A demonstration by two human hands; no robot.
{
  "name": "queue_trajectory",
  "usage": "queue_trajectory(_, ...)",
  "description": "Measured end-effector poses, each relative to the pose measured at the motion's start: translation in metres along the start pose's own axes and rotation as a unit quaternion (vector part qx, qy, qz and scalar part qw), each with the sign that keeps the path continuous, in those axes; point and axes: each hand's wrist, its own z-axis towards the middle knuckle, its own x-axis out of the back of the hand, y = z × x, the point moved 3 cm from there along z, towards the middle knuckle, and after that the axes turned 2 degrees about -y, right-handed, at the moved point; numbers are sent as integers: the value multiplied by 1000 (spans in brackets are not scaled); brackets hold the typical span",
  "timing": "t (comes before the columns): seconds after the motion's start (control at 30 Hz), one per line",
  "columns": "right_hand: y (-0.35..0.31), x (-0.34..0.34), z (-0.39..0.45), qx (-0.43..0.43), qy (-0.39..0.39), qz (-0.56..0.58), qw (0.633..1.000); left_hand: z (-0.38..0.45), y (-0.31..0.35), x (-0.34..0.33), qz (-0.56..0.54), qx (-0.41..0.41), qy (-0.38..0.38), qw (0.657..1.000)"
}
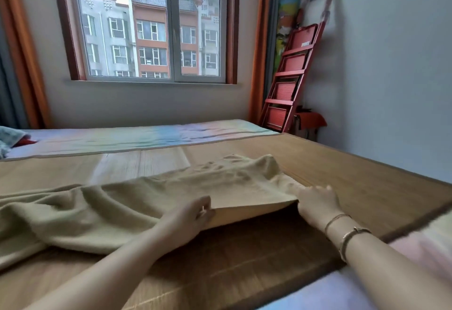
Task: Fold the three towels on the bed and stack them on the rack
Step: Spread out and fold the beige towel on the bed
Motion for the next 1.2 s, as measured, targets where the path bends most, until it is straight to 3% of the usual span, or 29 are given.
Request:
queue_trajectory(0.27, 40, -21, -67, -17, -42, -147, 988, -49, 54, -45, -18, -67, -109, 992)
queue_trajectory(0.37, 43, -23, -86, -47, -60, -120, 990, -66, 63, -39, 67, -94, -120, 986)
queue_trajectory(0.5, 26, -21, -104, -54, -77, -113, 989, -90, 42, -17, 214, -26, -105, 971)
queue_trajectory(0.57, 1, -12, -112, -28, -65, -93, 993, -105, 19, -2, 253, 43, -78, 963)
queue_trajectory(0.67, -67, 13, -127, 100, -40, 31, 994, -127, -17, 23, 235, 144, -18, 961)
queue_trajectory(0.77, -150, 43, -154, 218, -62, 234, 945, -148, -47, 40, 147, 172, 33, 973)
queue_trajectory(0.83, -204, 55, -168, 287, -54, 294, 910, -164, -63, 49, 114, 174, 43, 977)
queue_trajectory(0.93, -274, 57, -176, 369, -33, 240, 897, -189, -90, 64, 84, 174, 54, 980)
queue_trajectory(1.03, -310, 46, -172, 368, 5, 98, 925, -213, -117, 76, 72, 180, 29, 980)
queue_trajectory(1.2, -342, 42, -167, 342, 169, 57, 923, -251, -154, 81, 8, 208, 63, 976)
